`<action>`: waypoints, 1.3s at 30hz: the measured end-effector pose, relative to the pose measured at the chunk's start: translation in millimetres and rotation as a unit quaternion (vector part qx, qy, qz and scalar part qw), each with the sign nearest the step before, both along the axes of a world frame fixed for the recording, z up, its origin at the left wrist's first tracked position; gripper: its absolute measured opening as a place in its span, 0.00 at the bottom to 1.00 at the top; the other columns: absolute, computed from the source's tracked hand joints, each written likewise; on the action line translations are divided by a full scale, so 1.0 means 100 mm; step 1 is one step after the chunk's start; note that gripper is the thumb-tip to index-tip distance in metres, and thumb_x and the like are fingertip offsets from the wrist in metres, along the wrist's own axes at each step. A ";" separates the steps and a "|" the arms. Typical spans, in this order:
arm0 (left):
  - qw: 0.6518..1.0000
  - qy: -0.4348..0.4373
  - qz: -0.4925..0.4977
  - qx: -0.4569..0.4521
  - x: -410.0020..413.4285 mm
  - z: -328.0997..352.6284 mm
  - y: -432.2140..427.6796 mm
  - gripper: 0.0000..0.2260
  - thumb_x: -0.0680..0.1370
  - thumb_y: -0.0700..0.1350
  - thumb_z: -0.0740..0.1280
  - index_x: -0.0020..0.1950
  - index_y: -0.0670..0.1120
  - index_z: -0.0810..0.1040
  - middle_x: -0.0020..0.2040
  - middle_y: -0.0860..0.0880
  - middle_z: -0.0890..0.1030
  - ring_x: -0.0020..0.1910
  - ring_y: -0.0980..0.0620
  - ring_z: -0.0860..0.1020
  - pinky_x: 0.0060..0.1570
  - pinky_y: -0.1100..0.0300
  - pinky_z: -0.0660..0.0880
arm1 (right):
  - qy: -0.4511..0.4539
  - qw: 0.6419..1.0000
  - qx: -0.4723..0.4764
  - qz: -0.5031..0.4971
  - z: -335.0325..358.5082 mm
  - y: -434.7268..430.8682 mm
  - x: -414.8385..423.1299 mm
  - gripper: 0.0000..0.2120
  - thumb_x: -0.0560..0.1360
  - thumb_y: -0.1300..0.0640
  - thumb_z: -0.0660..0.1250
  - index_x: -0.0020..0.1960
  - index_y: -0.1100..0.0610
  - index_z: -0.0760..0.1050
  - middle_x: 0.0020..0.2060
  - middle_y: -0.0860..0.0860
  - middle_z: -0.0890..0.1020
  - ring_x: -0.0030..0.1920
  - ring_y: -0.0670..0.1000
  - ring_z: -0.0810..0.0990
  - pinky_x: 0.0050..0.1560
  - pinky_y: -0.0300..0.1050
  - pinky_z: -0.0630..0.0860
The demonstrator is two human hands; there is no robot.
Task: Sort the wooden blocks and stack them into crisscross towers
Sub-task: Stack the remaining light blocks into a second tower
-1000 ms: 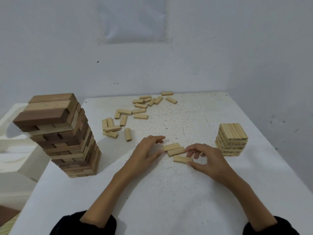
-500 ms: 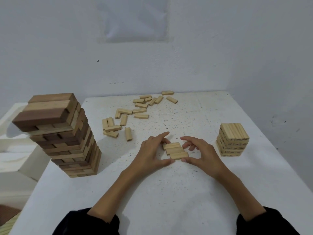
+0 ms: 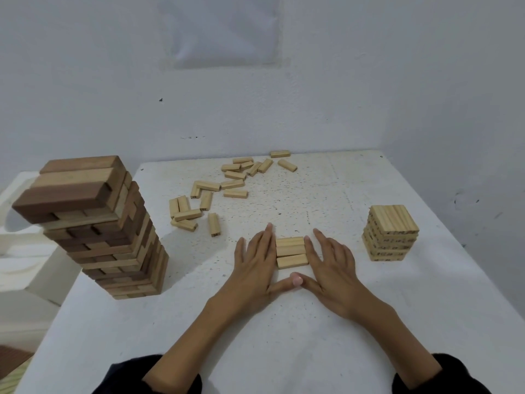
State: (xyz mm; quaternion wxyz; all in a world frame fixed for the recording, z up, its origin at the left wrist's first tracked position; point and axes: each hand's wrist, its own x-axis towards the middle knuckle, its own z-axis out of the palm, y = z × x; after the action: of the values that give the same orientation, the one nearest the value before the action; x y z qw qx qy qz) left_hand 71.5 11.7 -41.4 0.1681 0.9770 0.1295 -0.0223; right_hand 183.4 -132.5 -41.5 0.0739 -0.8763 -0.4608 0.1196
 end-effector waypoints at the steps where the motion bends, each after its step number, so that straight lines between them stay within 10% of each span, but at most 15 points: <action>1: 1.000 -0.001 -0.001 0.001 0.00 0.00 0.00 0.52 0.59 0.79 0.28 0.73 0.47 0.28 0.75 0.49 0.29 0.74 0.56 0.32 0.70 0.50 0.28 | -0.006 1.000 -0.004 0.005 0.00 0.01 0.00 0.63 0.46 0.24 0.13 0.75 0.53 0.33 0.74 0.53 0.33 0.74 0.55 0.37 0.72 0.53 0.36; 8: 1.000 -0.005 0.010 -0.028 0.01 -0.01 0.16 0.50 0.67 0.75 0.55 0.77 0.49 0.39 0.77 0.51 0.39 0.74 0.55 0.38 0.72 0.52 0.34 | 0.054 0.997 0.059 -0.001 0.09 -0.03 0.21 0.61 0.49 0.16 0.36 0.76 0.45 0.42 0.74 0.46 0.47 0.71 0.46 0.46 0.69 0.45 0.47; 13: 0.991 -0.101 0.017 -0.083 0.08 0.02 0.31 0.39 0.62 0.74 0.57 0.70 0.60 0.65 0.72 0.55 0.59 0.71 0.56 0.53 0.69 0.60 0.46 | 0.093 0.984 0.146 0.026 0.07 0.01 0.37 0.38 0.62 0.30 0.63 0.69 0.42 0.64 0.68 0.45 0.60 0.59 0.39 0.54 0.60 0.39 0.51; 18: 0.991 -0.106 0.014 -0.077 0.08 0.03 0.31 0.37 0.63 0.73 0.57 0.68 0.59 0.68 0.71 0.56 0.62 0.71 0.55 0.56 0.67 0.61 0.47 | 0.091 0.982 0.163 0.013 0.04 0.03 0.34 0.43 0.57 0.24 0.54 0.67 0.42 0.67 0.64 0.42 0.61 0.57 0.35 0.52 0.60 0.38 0.53; 22: 0.999 -0.021 0.033 -0.026 -0.02 0.06 0.23 0.54 0.59 0.79 0.48 0.78 0.51 0.46 0.78 0.52 0.43 0.75 0.53 0.41 0.72 0.56 0.38 | 0.045 0.996 0.076 -0.013 0.03 -0.04 0.22 0.61 0.50 0.16 0.33 0.76 0.46 0.46 0.74 0.45 0.48 0.69 0.45 0.46 0.68 0.43 0.46; 26: 0.998 0.047 0.036 -0.006 -0.15 0.08 -0.02 0.61 0.52 0.82 0.30 0.75 0.45 0.30 0.74 0.48 0.27 0.73 0.52 0.29 0.71 0.48 0.30 | 0.000 0.999 0.031 -0.018 0.01 -0.12 -0.02 0.58 0.50 0.25 0.14 0.76 0.48 0.37 0.75 0.49 0.37 0.70 0.48 0.36 0.70 0.48 0.37; 39: 0.998 0.037 0.032 -0.039 -0.11 0.04 -0.25 0.57 0.54 0.80 0.26 0.73 0.46 0.27 0.71 0.50 0.23 0.71 0.57 0.27 0.67 0.51 0.25 | -0.003 1.000 0.000 -0.009 0.00 -0.10 -0.10 0.55 0.55 0.30 0.11 0.76 0.51 0.38 0.75 0.52 0.37 0.69 0.51 0.37 0.71 0.52 0.37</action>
State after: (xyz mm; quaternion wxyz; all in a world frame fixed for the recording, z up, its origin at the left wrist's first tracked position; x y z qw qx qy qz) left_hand 60.4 -12.9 -37.4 0.2014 0.9637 0.1656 -0.0577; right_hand 173.6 -142.7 -41.8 0.0741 -0.8808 -0.4529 0.1165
